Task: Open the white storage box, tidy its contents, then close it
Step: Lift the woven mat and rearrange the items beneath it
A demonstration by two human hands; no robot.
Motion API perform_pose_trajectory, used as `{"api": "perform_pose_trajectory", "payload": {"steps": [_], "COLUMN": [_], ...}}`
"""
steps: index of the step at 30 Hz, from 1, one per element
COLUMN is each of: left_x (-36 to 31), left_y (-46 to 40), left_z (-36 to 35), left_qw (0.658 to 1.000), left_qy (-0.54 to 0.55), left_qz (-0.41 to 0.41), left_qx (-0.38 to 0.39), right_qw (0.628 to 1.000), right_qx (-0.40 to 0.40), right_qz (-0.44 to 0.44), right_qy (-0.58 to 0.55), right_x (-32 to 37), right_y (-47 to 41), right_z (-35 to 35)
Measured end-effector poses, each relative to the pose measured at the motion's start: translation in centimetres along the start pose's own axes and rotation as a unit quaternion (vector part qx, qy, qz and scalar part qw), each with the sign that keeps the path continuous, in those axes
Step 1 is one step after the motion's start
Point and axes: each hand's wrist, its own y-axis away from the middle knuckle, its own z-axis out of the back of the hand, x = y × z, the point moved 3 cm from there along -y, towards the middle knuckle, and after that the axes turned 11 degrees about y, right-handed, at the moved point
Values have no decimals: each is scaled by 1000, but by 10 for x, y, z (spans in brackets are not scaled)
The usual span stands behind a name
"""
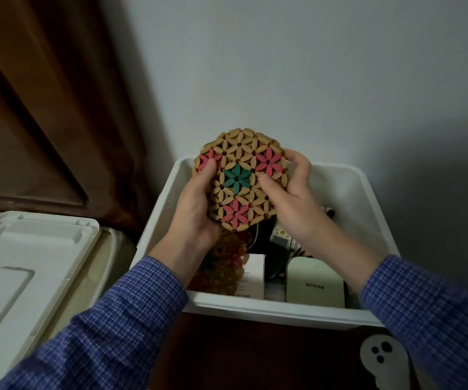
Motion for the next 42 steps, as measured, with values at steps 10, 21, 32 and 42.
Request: {"api": "perform_pose_trajectory", "payload": {"steps": [10, 21, 32, 42], "left_x": [-42, -42, -47, -23], "left_y": [5, 3, 4, -2], "left_z": [15, 20, 24, 16], "left_qw": [990, 989, 992, 999], "left_qy": [112, 126, 102, -35], "left_qz": [-33, -19, -69, 11], "left_qx": [82, 70, -11, -12], "right_qw": [920, 932, 956, 990], "right_qx": [181, 148, 232, 98], "right_qz": [-106, -141, -74, -21], "right_qy": [332, 301, 163, 100], "right_x": [-33, -50, 24, 66], "right_y": [16, -10, 3, -19], "right_z": [-23, -57, 45, 67]}}
